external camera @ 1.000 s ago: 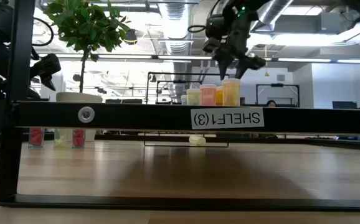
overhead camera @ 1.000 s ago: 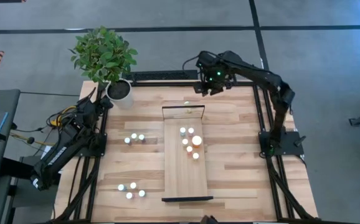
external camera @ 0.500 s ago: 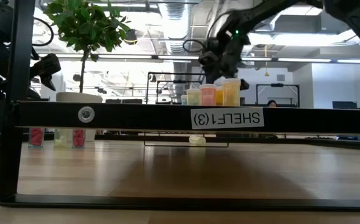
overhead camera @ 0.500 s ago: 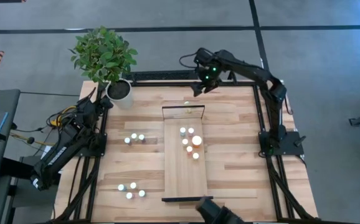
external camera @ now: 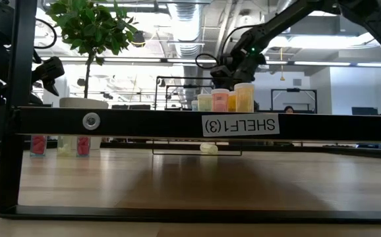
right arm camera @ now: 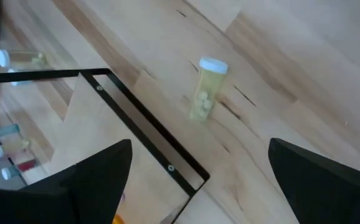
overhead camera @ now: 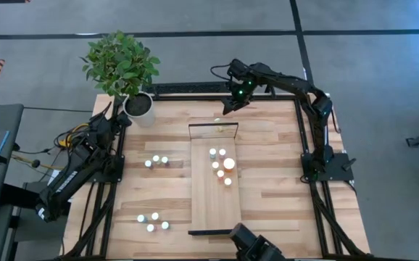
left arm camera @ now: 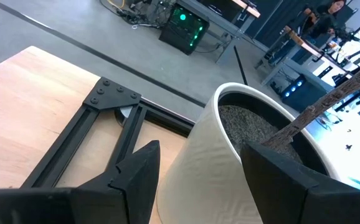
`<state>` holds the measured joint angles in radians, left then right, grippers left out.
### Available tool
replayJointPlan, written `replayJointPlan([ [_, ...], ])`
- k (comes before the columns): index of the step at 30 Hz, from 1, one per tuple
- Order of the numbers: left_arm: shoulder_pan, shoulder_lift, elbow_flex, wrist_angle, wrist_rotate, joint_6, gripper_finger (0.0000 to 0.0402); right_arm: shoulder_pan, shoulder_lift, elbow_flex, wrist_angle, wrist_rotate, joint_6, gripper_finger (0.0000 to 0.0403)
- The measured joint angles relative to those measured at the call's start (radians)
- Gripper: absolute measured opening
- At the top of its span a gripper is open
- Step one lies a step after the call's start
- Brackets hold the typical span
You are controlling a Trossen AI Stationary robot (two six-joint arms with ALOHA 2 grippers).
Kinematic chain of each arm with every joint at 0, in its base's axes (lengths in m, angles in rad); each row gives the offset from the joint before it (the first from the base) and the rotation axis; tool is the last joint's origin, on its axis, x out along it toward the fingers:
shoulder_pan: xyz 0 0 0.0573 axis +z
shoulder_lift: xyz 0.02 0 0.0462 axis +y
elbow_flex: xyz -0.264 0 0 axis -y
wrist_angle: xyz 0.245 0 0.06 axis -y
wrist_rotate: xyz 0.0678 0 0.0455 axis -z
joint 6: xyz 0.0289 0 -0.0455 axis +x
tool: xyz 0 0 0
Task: Pick and place medicine bottles onto shelf by color
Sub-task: Put the yellow pill bottle on the shelf
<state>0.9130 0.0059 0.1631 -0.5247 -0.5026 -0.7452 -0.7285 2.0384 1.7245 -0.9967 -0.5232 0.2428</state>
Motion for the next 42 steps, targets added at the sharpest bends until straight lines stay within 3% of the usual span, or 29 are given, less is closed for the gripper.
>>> replayJointPlan([
  [18, 0.0, 0.0, 0.0, 0.0, 0.0, 0.0, 0.021, 0.054, 0.031, 0.0, 0.065, 0.029, 0.084, 0.0396],
  [32, 0.0, 0.0, 0.0, 0.0, 0.0, 0.0, 0.021, 0.09, 0.059, 0.002, 0.219, 0.161, 0.205, 0.0396],
  [42, 0.0, 0.0, 0.0, 0.0, -0.001, 0.0, 0.021, 0.112, 0.087, -0.004, 0.209, 0.217, 0.234, 0.0392],
])
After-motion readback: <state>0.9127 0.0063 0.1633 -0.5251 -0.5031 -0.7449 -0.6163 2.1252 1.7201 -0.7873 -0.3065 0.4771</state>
